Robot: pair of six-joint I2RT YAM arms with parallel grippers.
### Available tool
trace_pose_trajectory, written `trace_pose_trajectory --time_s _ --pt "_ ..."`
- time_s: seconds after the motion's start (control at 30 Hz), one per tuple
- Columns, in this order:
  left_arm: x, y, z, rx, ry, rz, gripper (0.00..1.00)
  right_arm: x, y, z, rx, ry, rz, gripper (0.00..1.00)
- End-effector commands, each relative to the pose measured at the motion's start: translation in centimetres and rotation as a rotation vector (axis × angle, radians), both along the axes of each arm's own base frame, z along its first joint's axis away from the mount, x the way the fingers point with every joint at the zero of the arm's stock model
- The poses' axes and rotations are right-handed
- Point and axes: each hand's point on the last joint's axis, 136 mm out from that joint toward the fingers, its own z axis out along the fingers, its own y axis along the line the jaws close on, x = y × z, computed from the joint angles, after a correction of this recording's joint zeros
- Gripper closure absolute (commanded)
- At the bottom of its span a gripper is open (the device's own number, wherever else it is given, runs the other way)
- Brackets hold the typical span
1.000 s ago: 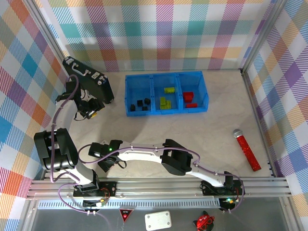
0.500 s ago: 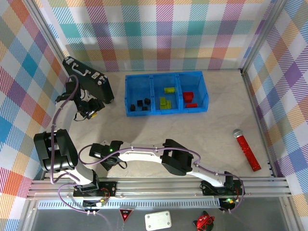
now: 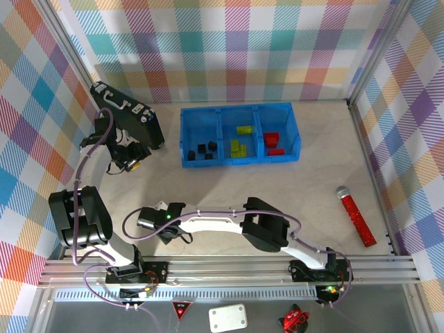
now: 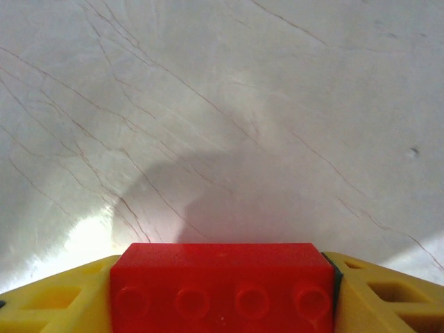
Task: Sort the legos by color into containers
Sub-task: Pick up the lego from the bottom-left of the table, then place the lego in the container.
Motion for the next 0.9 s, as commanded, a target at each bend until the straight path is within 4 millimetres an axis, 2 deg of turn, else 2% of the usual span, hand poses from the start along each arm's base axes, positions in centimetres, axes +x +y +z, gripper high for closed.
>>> trace_pose_trajectory --time_s 0.0,0.43,0.63,0.87 --pt "-0.1 0.2 0.1 -0.021 -0.008 0.009 0.47 1.1 -1.1 3.0 0.056 -0.018 -0.057 0.4" --pt "-0.2 0.2 0.3 -0.013 -0.009 0.005 0.47 4.7 -8.9 5.6 0.043 0.018 -0.193 0.4" --pt "-0.3 0.3 0.3 -0.011 -0.006 0.003 0.47 7.1 -12.1 6.9 0.073 0.076 -0.254 0.41" --pt "-0.3 0.3 0.2 -0.008 0.0 0.004 0.47 11.0 -17.5 9.4 0.083 0.065 -0.343 0.41"
